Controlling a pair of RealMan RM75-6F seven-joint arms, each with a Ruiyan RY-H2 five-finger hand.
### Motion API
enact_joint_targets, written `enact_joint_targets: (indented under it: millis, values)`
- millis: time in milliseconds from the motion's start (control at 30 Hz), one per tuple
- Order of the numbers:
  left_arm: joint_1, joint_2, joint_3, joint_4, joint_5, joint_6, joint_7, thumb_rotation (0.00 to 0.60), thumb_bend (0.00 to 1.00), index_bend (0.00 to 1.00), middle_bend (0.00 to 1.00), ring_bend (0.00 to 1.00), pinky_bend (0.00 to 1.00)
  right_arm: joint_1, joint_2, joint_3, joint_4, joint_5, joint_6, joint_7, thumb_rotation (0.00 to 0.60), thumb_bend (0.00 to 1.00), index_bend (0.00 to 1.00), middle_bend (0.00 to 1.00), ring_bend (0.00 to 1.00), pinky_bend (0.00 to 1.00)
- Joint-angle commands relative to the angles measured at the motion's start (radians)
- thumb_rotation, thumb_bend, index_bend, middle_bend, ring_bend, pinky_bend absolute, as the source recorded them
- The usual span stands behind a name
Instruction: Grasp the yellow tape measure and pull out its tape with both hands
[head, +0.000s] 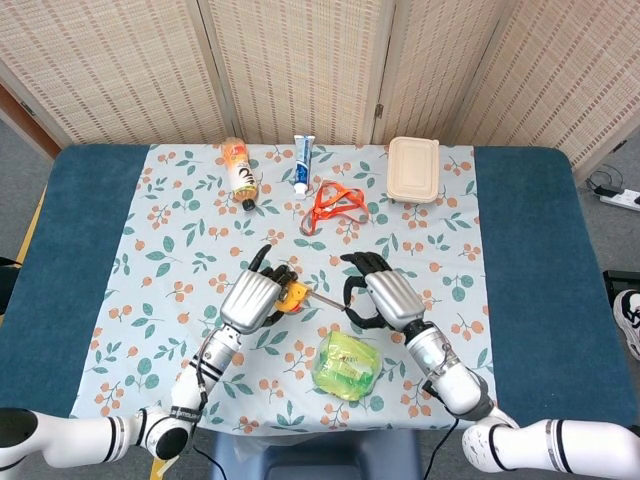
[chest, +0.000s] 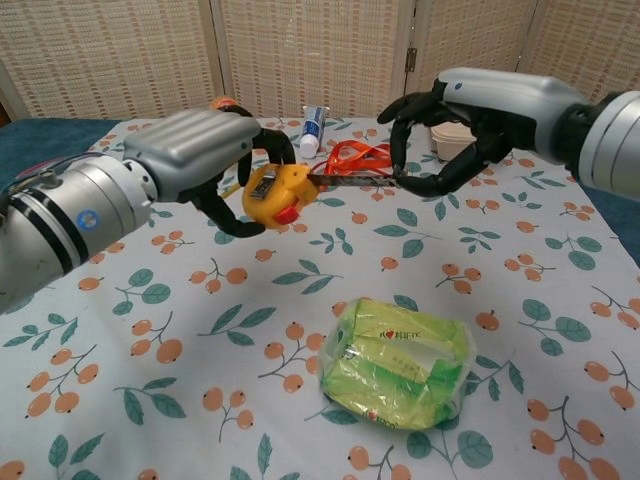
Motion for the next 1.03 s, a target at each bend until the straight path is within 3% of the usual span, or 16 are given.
enact_joint_targets:
  millis: [33,633,1033]
  values:
    - [0.024,0.027,0.030,0.064,0.044,-0.005,-0.067,0.600,0.34,0.59,0.59,0.48,0.08,-0.023,0.042,-0.013,-0.032,-0.028,-0.003,0.032,0.600,0.48,0.72,0.14,0.06,0.00]
    - [0.087,0.095,0.113,0.368,0.215,-0.026,-0.409,0.600,0.34,0.59,0.59,0.47,0.09,-0.178,0.322,-0.082,-0.134,-0.276,0.002,0.351,0.600,0.48,0.72,0.15,0.06,0.00]
    - [0.095,0.083,0.141,0.498,0.288,-0.036,-0.541,0.600,0.34,0.58,0.59,0.46,0.09,-0.269,0.478,-0.125,-0.156,-0.453,0.066,0.563,0.600,0.48,0.73,0.15,0.07,0.00]
